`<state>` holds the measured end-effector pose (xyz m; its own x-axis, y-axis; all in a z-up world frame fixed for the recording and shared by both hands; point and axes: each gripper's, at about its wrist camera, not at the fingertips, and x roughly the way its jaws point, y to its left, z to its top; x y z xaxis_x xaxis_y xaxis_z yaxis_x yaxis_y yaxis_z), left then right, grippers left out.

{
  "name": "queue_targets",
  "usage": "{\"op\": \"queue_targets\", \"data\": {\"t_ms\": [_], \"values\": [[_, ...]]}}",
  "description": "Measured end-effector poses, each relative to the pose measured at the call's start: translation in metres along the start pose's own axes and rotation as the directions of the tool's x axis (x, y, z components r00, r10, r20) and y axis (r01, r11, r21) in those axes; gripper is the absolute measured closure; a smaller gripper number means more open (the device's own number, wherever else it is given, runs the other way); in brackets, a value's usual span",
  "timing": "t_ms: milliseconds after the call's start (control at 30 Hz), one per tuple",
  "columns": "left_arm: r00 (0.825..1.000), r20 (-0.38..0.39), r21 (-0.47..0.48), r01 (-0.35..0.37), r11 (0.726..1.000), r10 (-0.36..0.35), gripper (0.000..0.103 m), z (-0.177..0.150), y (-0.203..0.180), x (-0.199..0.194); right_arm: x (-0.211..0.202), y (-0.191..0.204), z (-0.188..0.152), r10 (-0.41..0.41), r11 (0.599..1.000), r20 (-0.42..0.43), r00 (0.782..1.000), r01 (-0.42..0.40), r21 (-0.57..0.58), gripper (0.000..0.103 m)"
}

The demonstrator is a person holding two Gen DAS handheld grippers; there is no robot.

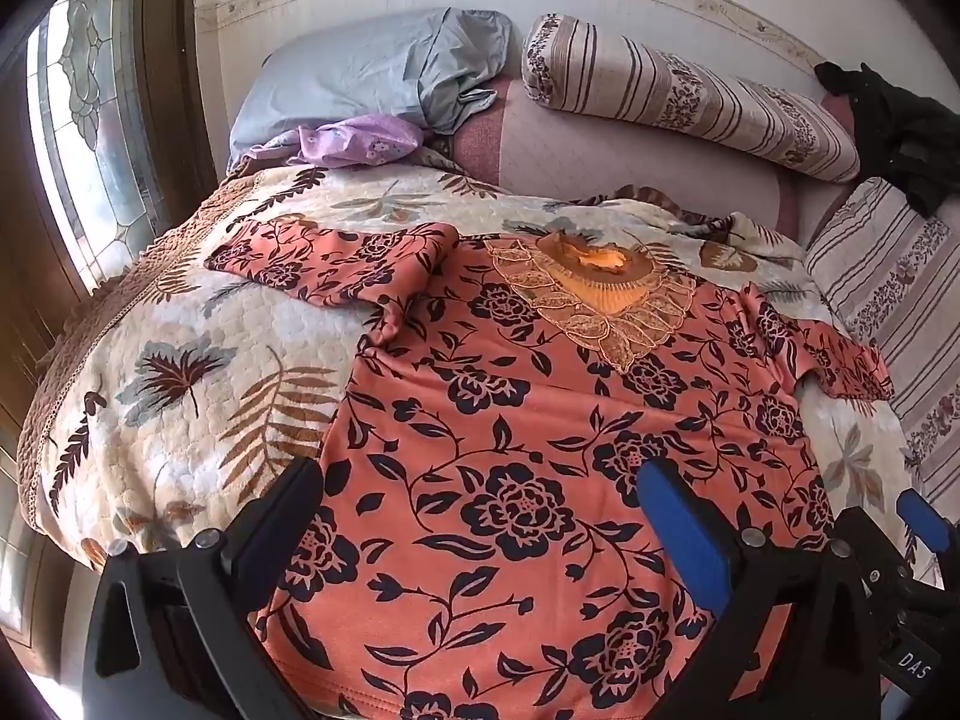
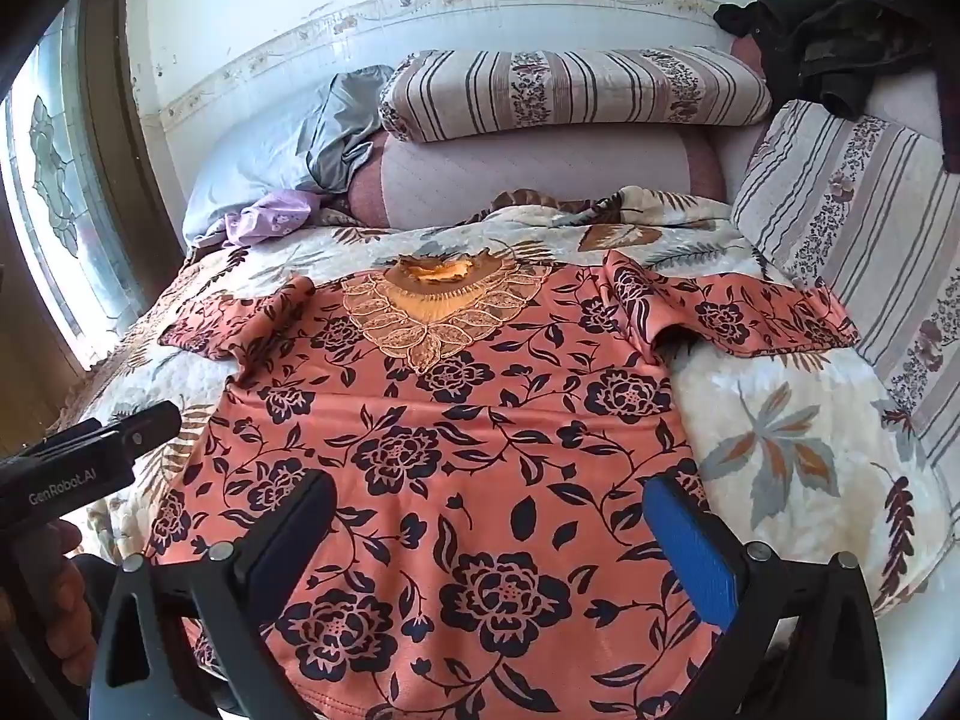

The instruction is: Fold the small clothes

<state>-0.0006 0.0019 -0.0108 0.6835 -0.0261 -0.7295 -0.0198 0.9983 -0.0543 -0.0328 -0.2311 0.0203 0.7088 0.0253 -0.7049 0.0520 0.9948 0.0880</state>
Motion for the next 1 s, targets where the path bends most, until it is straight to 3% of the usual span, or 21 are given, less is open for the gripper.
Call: {"op": "queue_targets", "data": {"t_ms": [1000], "values": [[1.0, -0.025, 0.004, 0.012, 1.0, -0.012, 0.0, 0.0025, 0.0016, 0.001, -0.0048, -0.0006, 0.0083, -0.007, 1.0, 0.037, 0.999, 0.007, -0.003, 0.0]]}}
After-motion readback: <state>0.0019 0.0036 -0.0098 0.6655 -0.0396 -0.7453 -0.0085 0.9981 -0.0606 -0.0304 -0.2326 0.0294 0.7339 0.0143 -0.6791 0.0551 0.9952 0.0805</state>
